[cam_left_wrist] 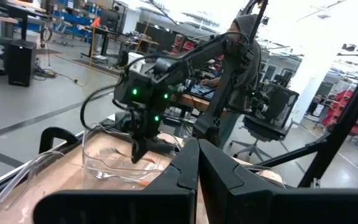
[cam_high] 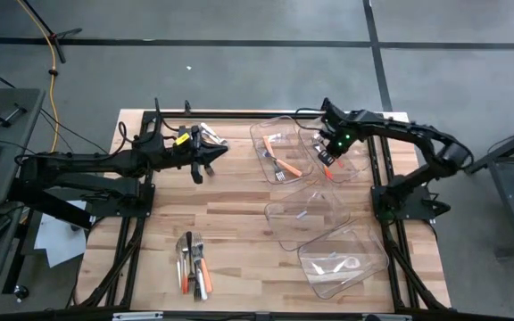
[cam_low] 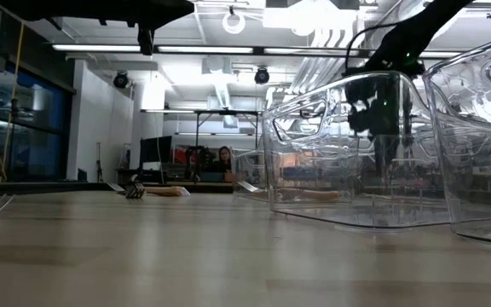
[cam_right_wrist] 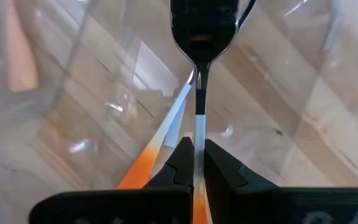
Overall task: Sort silverware by color (type)
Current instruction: Put the orange fork into the right transparent bin
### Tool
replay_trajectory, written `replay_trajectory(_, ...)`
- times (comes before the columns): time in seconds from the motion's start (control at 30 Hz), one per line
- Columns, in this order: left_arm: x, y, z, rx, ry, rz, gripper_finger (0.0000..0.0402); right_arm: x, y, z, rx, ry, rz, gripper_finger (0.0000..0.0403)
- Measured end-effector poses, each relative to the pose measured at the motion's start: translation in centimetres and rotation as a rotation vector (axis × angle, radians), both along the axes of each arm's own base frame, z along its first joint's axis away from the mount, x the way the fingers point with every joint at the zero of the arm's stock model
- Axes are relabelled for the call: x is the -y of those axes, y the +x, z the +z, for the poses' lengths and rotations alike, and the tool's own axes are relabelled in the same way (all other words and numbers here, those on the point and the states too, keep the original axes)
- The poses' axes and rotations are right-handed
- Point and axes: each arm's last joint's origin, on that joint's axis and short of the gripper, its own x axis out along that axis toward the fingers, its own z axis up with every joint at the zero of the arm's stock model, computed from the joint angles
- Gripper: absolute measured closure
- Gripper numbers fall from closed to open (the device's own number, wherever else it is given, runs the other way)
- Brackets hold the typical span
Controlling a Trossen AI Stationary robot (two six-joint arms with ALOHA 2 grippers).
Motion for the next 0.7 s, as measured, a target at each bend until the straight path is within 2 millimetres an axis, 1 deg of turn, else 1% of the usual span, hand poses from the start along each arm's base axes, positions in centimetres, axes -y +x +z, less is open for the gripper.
replay_trajectory(0.2, 0.0, 0.0, 0.0, 0.001, -0.001, 0.017, 0.0402, 0.6, 0.6, -1.9, -0.046, 0.029, -0.01, 0.04)
replay_trajectory(0.37, -0.1, 0.0, 0.0, 0.001, -0.002, 0.036, 0.0401, 1.0, 1.0, -3.0, -0.06, 0.045, -0.029, 0.0398)
replay_trajectory(0.57, -0.1, 0.0, 0.0, 0.001, -0.002, 0.038, 0.0401, 1.1, 1.1, -3.4, -0.08, 0.044, -0.038, 0.0371)
replay_trajectory(0.7, -0.1, 0.0, 0.0, 0.001, -0.003, 0.052, 0.0401, 1.1, 1.1, -3.5, -0.08, 0.045, -0.038, 0.0361)
